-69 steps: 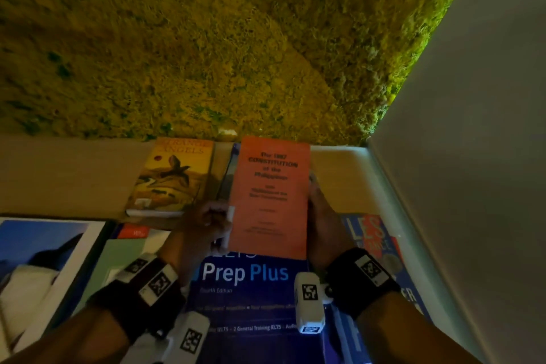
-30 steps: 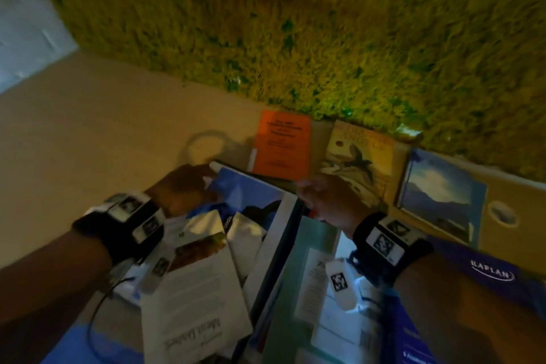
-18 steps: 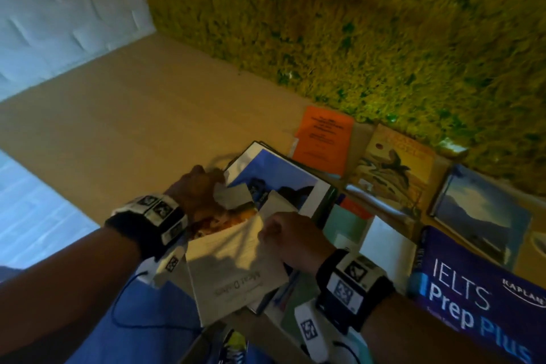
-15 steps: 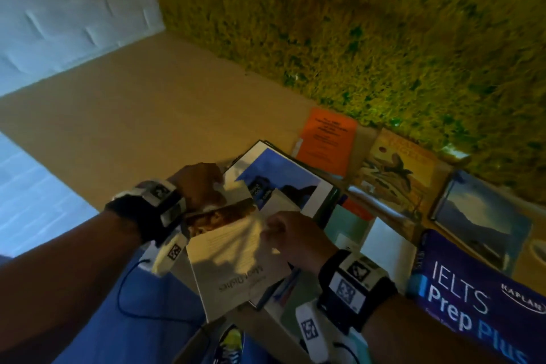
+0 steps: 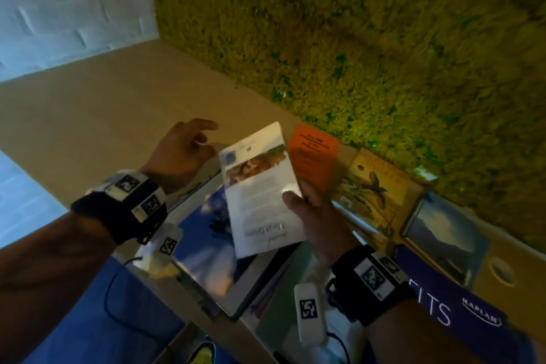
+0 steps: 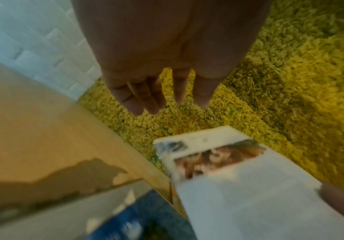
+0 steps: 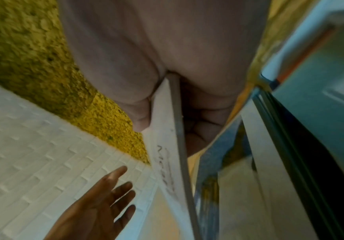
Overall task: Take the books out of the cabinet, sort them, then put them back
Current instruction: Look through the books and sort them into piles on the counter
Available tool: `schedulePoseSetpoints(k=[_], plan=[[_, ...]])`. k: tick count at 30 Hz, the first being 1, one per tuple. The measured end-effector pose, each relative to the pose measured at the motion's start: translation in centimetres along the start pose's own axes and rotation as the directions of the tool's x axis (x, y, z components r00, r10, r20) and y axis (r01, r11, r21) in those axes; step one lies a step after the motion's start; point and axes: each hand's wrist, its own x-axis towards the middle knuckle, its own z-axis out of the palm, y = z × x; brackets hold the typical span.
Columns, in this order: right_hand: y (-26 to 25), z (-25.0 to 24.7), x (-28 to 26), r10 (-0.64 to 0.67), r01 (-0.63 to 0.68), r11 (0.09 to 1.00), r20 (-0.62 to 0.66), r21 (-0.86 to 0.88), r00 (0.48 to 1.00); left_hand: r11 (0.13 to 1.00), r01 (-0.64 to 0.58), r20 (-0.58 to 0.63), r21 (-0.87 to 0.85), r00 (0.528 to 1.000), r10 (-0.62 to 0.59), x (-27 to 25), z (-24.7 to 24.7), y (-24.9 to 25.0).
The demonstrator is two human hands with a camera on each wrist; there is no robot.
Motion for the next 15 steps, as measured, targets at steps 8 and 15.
schedulePoseSetpoints(k=[8, 15], plan=[[-1.9, -1.1, 0.2, -0.303, 0.366, 0.656, 0.214, -0.659, 0.929, 0.317, 0.524, 0.603, -0.791, 0.756, 0.255, -3.3, 4.8, 2.9], [-0.6, -0.4, -0.2, -0.293, 0.363, 0.506, 0.24, -0.783, 0.925, 0.353, 0.519, 0.576, -0.778, 0.814, 0.074, -0.7, 7.0, 2.9]])
